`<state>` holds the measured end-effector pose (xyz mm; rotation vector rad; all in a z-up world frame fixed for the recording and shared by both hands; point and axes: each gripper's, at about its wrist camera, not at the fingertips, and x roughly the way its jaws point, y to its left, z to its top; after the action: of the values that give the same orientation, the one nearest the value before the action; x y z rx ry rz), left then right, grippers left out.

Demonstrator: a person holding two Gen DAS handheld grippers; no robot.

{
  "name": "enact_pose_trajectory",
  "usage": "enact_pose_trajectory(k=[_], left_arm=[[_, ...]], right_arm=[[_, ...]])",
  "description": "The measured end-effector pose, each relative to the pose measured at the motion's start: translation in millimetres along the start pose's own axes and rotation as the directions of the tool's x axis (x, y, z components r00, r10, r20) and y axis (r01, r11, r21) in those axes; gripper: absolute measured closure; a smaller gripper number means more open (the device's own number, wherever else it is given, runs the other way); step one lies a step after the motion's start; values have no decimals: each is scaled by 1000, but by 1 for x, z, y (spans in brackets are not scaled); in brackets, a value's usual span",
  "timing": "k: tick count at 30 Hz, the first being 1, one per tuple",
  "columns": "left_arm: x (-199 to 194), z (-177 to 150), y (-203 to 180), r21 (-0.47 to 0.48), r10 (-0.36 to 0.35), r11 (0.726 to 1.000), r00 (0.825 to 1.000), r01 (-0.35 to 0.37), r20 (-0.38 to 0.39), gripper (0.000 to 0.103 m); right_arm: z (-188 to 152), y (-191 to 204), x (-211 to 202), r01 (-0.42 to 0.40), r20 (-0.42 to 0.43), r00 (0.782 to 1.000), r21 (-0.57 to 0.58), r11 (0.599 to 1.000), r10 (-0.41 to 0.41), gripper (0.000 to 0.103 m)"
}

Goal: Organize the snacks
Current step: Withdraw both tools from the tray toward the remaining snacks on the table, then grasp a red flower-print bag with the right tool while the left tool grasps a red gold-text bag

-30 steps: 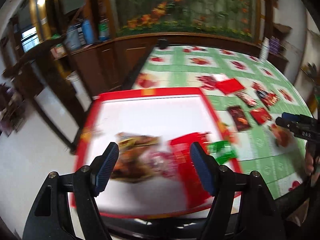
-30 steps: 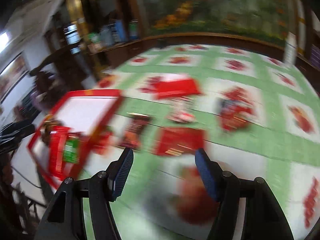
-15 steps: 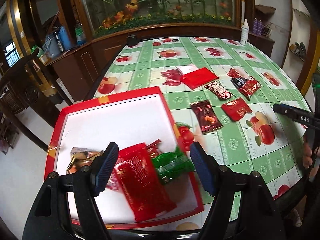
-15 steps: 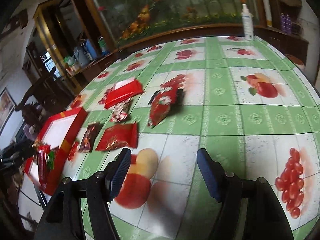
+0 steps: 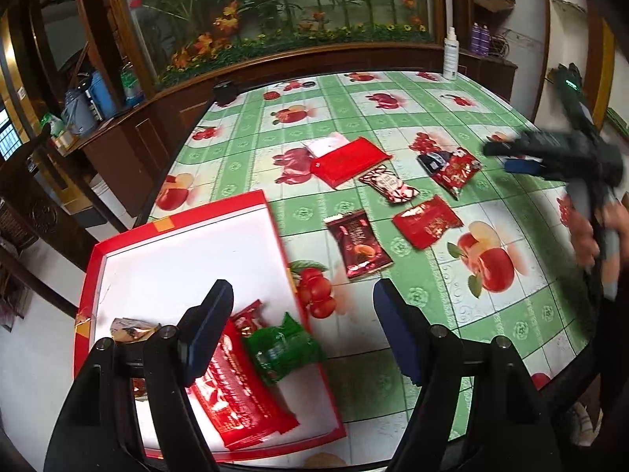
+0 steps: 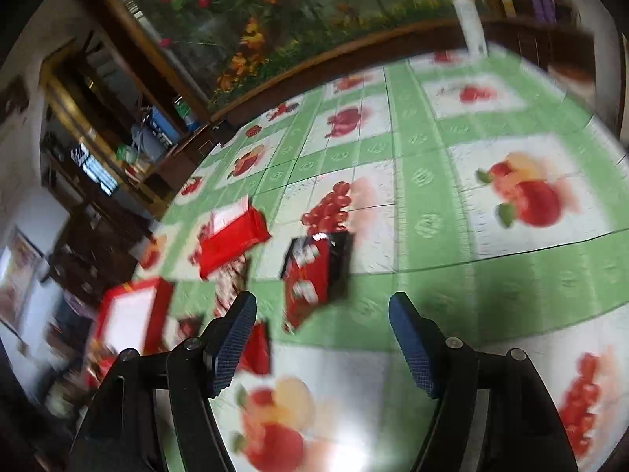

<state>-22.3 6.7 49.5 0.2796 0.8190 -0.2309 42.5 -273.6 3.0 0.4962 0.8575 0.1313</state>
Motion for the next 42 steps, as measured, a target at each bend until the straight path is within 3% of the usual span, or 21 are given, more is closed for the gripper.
enact_pose_trajectory(k=[4,6,9,11,14,17,24,29,39,42], left_arm=[[0,0,-6,9,-14,1000,1000,14,-5,29],[1,0,-10,15,-16,1000,1000,16,-8,29],[6,0,-16,22,-23,999,1000,23,-15,29],[12,1,-21,22,-30,999,999,31,-28,29],[18,1,-27,17,-51,999,998,51,-35,29],[25,4,-33,1,-72,997,997,72,-42,29],[40,17,-53,-39,-134,991,989,131,-69,29],[56,36,-78,-24,-138,990,988,136,-74,29],[106,58,-120,74,-82,993,993,89,-87,30],[122,57,-121,71,-155,984,979,166,-134,30]], right_arm=[[14,-1,36,-65,-72,995,110,992,74,31],[13,1,48,-55,-97,993,125,991,67,32],[8,-3,58,-55,-121,990,134,989,72,50],[7,-10,58,-49,-118,991,143,988,66,70],[8,-25,53,-68,-119,989,188,980,91,74],[9,-29,42,-38,-113,992,168,985,58,77],[12,-56,23,-16,-140,989,185,983,42,77],[12,-80,9,-16,-125,991,220,975,45,75],[10,-86,9,-35,-126,990,236,971,66,72],[10,-86,10,-33,-125,990,232,972,63,72]])
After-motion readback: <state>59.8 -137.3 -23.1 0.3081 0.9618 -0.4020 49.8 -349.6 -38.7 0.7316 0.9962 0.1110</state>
